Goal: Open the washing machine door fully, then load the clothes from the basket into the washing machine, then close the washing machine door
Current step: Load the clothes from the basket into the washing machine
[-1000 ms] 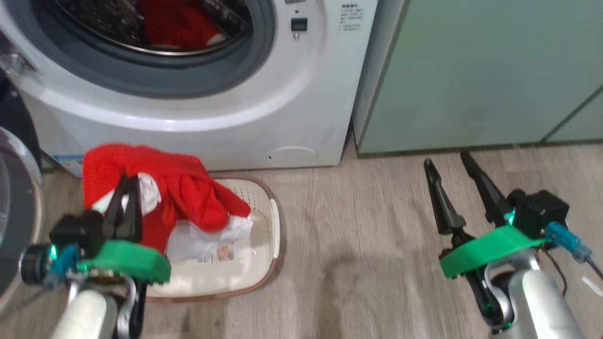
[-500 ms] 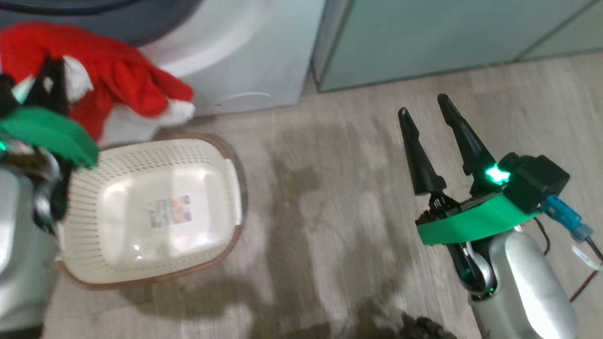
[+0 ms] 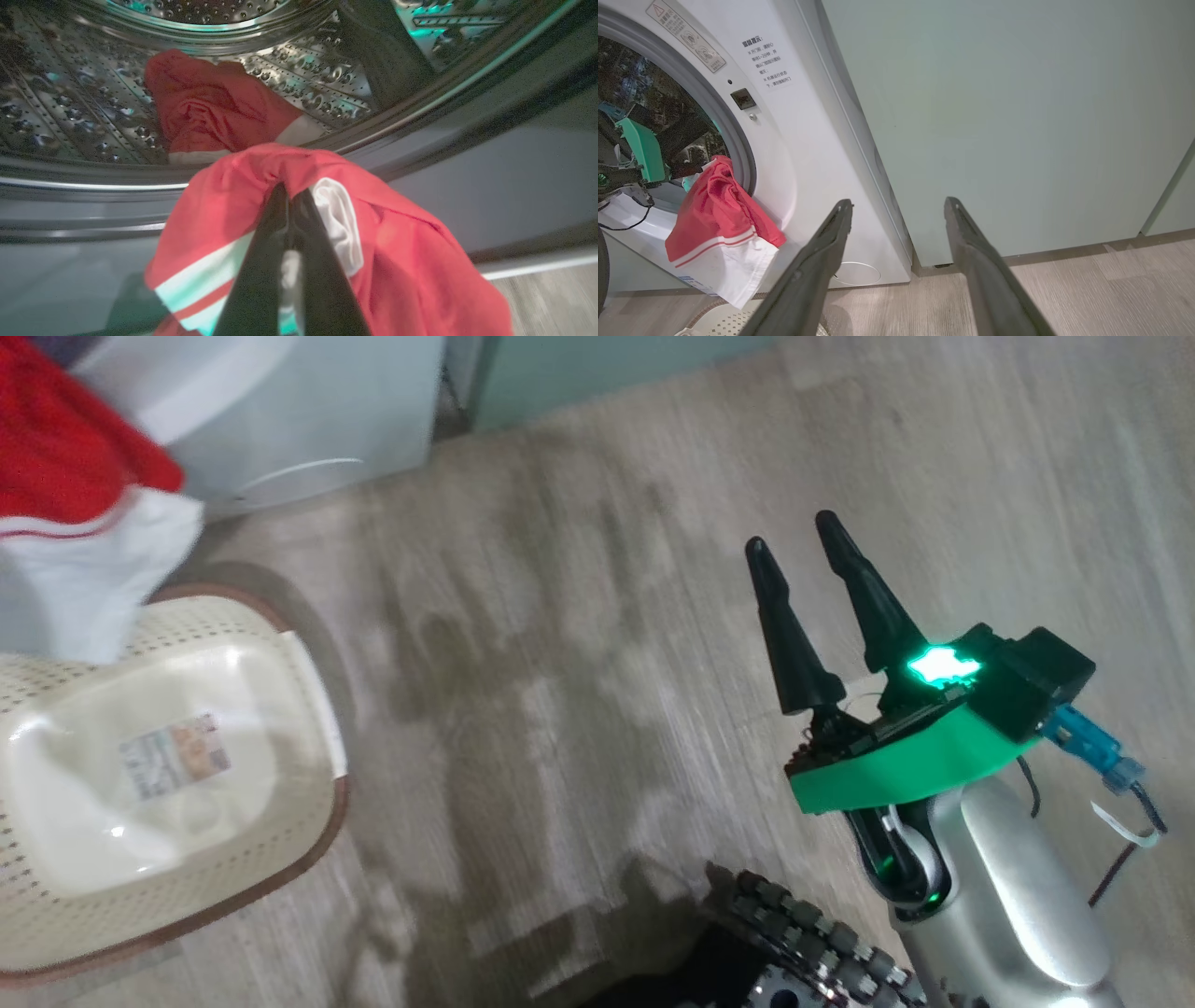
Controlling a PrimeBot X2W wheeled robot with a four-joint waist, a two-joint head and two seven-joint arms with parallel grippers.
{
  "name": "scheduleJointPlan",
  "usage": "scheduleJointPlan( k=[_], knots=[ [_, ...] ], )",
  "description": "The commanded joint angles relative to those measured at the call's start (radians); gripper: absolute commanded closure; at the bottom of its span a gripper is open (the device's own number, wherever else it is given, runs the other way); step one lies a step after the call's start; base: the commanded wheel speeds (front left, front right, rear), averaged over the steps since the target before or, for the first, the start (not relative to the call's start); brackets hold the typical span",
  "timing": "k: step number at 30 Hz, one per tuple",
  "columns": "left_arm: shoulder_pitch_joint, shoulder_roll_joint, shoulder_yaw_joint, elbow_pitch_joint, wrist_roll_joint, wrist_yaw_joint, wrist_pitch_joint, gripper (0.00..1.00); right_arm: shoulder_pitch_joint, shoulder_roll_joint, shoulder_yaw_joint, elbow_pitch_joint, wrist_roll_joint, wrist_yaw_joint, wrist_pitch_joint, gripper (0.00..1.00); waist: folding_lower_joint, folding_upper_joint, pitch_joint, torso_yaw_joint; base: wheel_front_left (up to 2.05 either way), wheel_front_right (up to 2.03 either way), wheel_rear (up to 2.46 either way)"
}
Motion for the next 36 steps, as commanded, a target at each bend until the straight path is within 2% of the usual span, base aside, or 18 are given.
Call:
scheduleJointPlan(
  k=[1, 8, 15, 20, 27, 35, 36],
  knots=[
    [-0.064, 0.087, 0.045, -0.009, 0.003, 0.004, 0.026, 1.0, -0.01, 0.001, 0.028, -0.039, 0.018, 0.0, -0.009, 0.0, -0.0002, 0.0, 0.048, -0.054, 0.0, 0.0, 0.0],
    [-0.194, 0.15, 0.074, 0.043, -0.004, 0.021, 0.077, 1.0, -0.004, 0.001, 0.046, -0.06, 0.057, 0.0, -0.009, 0.0, -0.0002, 0.0, 0.097, -0.099, 0.0, 0.0, 0.0],
    [-0.311, 0.179, 0.099, 0.042, 0.001, 0.069, 0.074, 1.0, -0.011, 0.001, 0.067, -0.084, 0.076, 0.0, -0.009, 0.0, -0.0002, 0.0, 0.149, -0.128, 0.0, 0.0, 0.0],
    [-0.394, 0.193, 0.109, 0.036, 0.017, 0.077, -0.019, 1.0, -0.018, 0.001, 0.077, -0.096, 0.085, 0.0, -0.009, 0.0, -0.0002, 0.0, 0.177, -0.144, 0.0, 0.0, 0.0],
    [-0.462, 0.195, 0.113, 0.064, 0.053, 0.08, -0.241, 1.0, -0.02, 0.001, 0.086, -0.096, 0.082, 0.0, -0.009, 0.0, -0.0002, 0.0, 0.193, -0.145, 0.0, 0.0, 0.0],
    [-0.376, 0.158, 0.12, 0.183, 0.022, 0.068, -0.306, 1.0, -0.028, 0.001, 0.08, -0.089, 0.067, 0.0, -0.009, 0.0, -0.0002, 0.0, 0.179, -0.116, 0.0, 0.0, 0.0],
    [-0.37, 0.159, 0.117, 0.194, 0.022, 0.062, -0.311, 0.8, -0.029, 0.001, 0.079, -0.088, 0.064, 0.0, -0.009, 0.0, -0.0002, 0.0, 0.177, -0.113, 0.0, 0.0, 0.0]
  ],
)
